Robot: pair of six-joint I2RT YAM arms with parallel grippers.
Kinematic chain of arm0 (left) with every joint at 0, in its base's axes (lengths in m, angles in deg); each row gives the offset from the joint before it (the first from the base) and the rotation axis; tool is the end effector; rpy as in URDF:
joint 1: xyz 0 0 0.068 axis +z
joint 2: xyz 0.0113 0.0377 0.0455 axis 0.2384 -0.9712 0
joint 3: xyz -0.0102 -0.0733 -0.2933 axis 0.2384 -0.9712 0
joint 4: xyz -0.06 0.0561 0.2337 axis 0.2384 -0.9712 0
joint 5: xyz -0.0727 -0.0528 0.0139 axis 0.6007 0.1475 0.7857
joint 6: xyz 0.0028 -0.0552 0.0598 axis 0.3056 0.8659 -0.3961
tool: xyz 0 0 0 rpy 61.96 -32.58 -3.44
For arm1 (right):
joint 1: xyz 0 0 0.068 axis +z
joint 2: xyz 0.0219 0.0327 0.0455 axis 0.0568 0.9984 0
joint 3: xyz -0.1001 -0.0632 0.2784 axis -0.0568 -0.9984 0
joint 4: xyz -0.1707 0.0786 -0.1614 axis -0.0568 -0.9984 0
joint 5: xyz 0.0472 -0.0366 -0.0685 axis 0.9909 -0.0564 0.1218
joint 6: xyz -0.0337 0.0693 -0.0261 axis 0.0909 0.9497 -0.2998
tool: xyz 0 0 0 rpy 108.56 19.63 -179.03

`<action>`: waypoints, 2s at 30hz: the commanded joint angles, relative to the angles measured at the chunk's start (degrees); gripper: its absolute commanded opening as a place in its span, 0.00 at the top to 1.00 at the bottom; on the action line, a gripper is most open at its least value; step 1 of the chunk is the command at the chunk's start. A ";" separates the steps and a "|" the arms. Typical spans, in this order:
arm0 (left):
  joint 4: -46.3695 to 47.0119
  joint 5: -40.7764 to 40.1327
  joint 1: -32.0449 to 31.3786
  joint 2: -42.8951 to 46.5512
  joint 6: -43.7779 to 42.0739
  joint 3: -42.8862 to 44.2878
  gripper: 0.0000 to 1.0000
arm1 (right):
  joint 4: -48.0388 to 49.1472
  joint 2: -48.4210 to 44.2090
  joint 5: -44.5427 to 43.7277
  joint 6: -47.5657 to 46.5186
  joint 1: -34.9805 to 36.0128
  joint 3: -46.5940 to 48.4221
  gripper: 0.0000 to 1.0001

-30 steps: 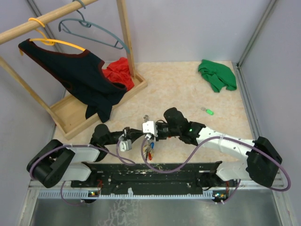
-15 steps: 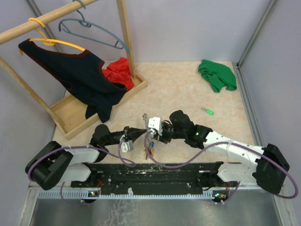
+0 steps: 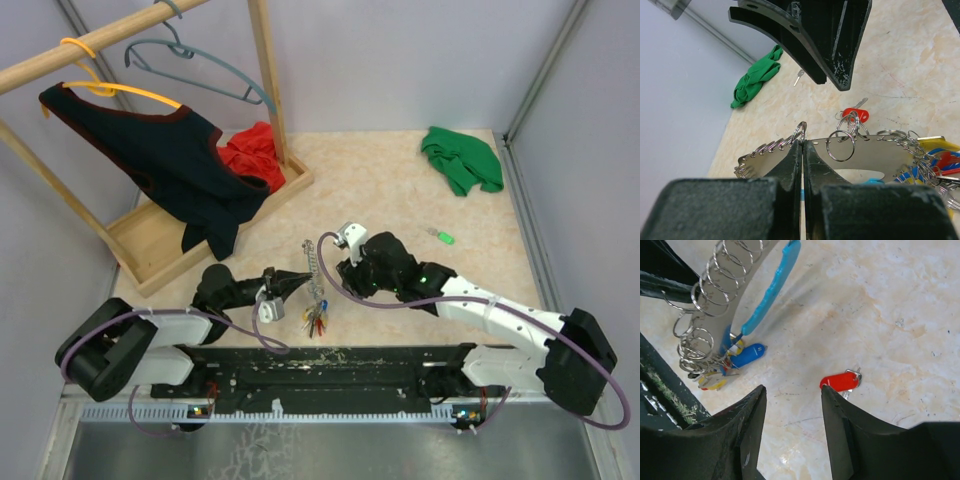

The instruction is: Put the keys on the keyring

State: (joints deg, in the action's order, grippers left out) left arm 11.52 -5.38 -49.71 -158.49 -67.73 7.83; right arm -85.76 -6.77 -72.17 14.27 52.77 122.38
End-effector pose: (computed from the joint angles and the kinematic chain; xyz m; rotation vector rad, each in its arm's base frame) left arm 0.1453 -0.1667 0.2204 1.3957 0.6897 -0.4716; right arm 0.1546 0.1816 0.2527 -0.9498 2.1015 0.4673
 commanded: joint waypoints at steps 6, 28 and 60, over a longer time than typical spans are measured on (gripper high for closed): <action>1.11 1.00 -0.42 1.30 -0.78 1.18 1.00 | 13.22 1.99 5.99 3.14 -2.03 2.75 0.54; -1.18 -3.49 -4.62 1.90 21.03 4.15 1.00 | 27.47 2.22 15.97 5.50 -4.40 -6.46 0.55; -38.21 -5.26 -5.56 13.32 27.09 15.73 1.00 | 28.88 -2.59 19.60 7.64 -6.04 -7.63 0.53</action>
State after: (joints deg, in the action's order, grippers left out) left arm -28.19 -13.86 -54.70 -145.29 -39.36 20.90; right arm -61.87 -9.98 -53.20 22.25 46.94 114.36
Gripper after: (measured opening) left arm 0.006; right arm 0.489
